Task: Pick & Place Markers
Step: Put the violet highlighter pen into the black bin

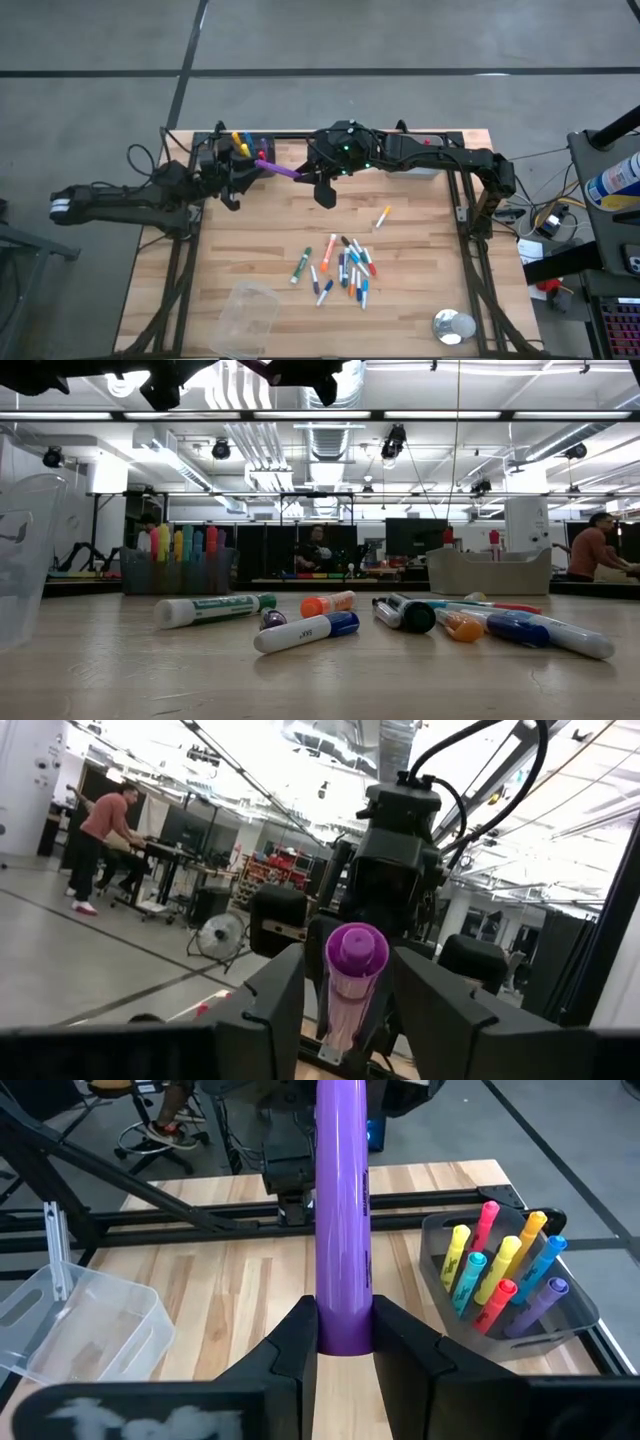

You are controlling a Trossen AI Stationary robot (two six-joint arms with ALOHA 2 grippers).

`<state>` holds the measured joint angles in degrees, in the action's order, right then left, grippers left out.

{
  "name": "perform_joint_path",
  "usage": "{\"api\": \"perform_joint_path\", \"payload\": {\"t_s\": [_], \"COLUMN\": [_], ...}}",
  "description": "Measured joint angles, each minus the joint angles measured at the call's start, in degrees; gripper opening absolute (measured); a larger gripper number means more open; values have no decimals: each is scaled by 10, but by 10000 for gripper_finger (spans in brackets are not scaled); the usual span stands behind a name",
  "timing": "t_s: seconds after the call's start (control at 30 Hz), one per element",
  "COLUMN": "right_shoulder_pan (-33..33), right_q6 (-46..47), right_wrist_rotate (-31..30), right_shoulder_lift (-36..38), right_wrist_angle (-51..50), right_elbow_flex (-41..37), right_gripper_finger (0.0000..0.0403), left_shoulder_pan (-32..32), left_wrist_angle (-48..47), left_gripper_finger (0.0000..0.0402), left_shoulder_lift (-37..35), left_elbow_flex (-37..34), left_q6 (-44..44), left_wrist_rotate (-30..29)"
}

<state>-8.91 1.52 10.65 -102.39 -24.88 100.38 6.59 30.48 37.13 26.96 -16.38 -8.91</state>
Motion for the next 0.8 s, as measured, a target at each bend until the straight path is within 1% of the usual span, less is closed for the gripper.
{"api": "perform_joint_path", "payload": {"t_s": [0.33,0.67,0.8], "right_shoulder_pan": [0,0,0], "right_q6": [3,2,3], "right_wrist_rotate": [1,1,1], "right_shoulder_lift": [0,0,0], "right_wrist_angle": [-1,-1,-1], "right_elbow_flex": [0,0,0], "right_gripper_finger": [73,73,73], "left_shoulder_pan": [0,0,0], "left_wrist_angle": [21,12,12], "left_gripper_finger": [144,143,129], "left_shoulder_lift": [1,2,2], "left_elbow_flex": [0,0,0], "left_q6": [-2,-2,-2], "left_wrist_rotate": [0,0,0]}}
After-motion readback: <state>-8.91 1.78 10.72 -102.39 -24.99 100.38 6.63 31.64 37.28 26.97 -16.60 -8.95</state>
